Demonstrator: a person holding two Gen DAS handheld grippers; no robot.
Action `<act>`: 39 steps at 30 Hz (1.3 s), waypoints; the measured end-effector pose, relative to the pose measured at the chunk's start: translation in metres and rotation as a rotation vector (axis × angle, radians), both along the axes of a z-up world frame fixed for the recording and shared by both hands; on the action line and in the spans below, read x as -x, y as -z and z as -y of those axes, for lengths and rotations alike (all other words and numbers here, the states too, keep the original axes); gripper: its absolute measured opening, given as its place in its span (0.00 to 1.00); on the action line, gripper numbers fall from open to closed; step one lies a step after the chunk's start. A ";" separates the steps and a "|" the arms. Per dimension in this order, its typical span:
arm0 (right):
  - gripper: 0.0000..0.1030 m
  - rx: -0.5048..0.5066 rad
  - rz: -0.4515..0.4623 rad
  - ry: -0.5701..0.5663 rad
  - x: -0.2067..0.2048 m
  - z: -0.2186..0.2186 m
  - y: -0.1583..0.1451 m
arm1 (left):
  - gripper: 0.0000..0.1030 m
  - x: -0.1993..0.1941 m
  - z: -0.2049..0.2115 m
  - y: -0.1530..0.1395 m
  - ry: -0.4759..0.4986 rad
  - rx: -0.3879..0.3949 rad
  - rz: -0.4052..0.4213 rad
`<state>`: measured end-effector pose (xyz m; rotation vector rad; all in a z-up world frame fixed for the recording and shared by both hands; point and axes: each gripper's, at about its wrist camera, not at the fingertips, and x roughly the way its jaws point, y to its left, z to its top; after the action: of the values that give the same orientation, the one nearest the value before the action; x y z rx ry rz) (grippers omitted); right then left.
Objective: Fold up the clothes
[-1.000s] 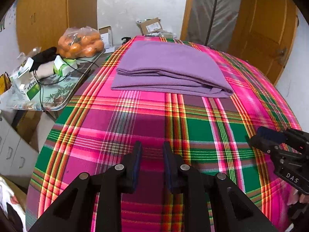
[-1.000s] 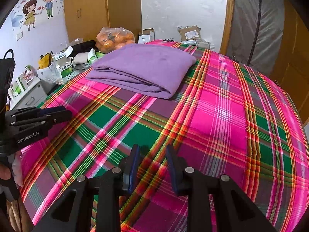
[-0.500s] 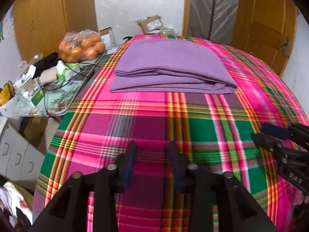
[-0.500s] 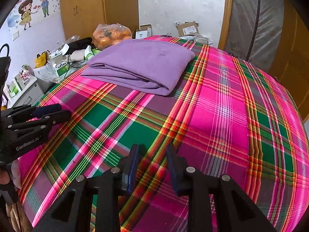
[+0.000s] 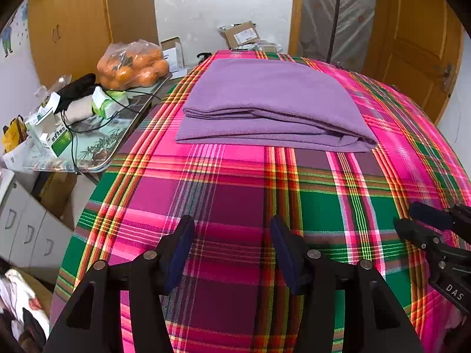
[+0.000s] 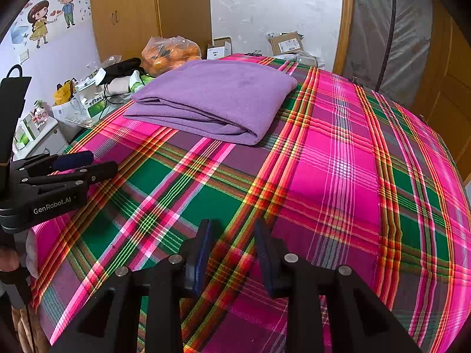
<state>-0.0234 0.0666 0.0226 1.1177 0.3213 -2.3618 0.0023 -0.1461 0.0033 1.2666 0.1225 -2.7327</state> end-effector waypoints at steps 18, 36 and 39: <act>0.35 -0.005 -0.003 0.009 0.008 0.005 0.001 | 0.74 0.011 -0.002 0.002 0.040 0.002 0.016; 0.51 -0.022 -0.009 0.014 0.025 0.012 0.002 | 0.77 0.021 0.003 0.002 0.053 -0.001 0.022; 0.52 -0.021 -0.008 0.012 0.027 0.012 0.002 | 0.78 0.022 0.003 0.003 0.052 -0.002 0.022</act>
<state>-0.0503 0.0550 0.0205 1.1234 0.3439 -2.3796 -0.0198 -0.1489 0.0006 1.3183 0.0922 -2.7615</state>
